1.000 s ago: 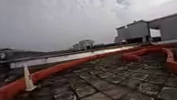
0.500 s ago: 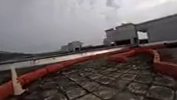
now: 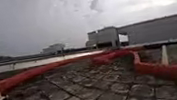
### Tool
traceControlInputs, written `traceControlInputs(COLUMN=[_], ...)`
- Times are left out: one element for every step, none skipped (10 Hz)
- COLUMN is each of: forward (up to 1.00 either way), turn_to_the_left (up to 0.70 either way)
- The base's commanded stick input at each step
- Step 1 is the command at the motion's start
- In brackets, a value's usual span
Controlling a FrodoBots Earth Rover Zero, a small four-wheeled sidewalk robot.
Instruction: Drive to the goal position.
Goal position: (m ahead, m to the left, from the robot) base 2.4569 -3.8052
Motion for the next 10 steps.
traceControlInputs(forward=[0.0,0.0,0.0,0.0,0.0,0.0,0.06,0.53,0.7,0.7], turn_to_the_left=[-0.67,-0.55,-0.17,0.0,0.0,0.0,0.0,0.0,0.0,0.0])
